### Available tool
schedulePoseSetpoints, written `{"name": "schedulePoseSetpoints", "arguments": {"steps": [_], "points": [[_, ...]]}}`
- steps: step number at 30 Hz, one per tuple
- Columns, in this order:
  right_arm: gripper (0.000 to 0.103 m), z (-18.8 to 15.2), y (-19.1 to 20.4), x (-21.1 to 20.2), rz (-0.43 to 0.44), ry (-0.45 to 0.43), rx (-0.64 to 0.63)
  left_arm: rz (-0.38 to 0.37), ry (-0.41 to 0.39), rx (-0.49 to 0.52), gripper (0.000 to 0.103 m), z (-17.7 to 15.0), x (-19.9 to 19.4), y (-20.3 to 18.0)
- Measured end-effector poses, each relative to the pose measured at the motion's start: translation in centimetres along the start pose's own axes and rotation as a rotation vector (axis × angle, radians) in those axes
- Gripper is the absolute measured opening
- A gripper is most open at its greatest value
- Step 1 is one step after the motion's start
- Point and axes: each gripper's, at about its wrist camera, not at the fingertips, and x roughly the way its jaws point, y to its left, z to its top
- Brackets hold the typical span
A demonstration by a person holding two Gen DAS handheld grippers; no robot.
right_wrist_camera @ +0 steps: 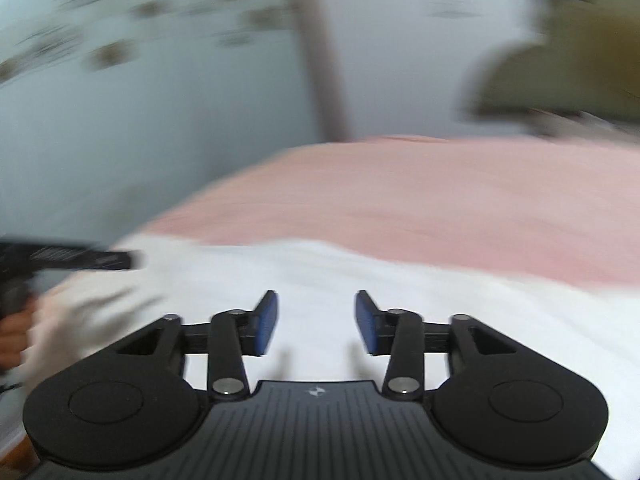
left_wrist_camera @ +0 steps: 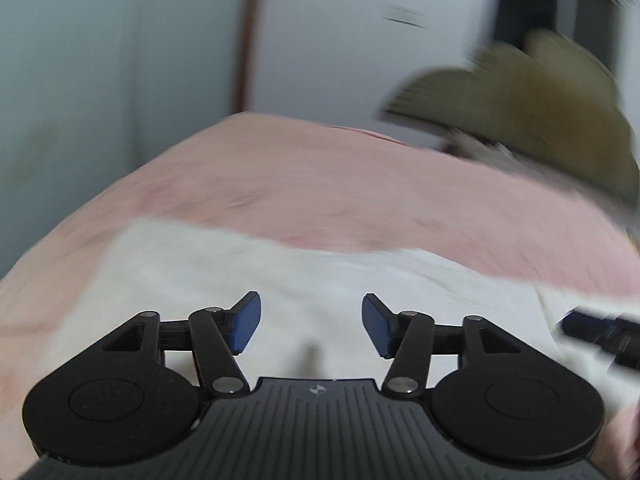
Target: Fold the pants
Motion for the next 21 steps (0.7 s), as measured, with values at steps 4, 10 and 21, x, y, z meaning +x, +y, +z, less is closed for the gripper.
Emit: {"name": "schedulePoseSetpoints", "arguments": {"steps": [4, 10, 21], "points": [[0.061, -2.6, -7.0, -5.0, -0.344, 0.037, 0.039, 0.021, 0.082, 0.21, 0.066, -2.2, 3.4, -4.3], [0.064, -4.1, -15.6, -14.4, -0.43, -0.165, 0.463, -0.023, 0.062, 0.213, 0.065, -2.2, 3.0, -6.3], [0.065, -4.8, -19.9, -11.9, -0.285, -0.245, 0.756, -0.14, 0.067, 0.291, 0.067, -2.7, 2.5, -12.1]]}}
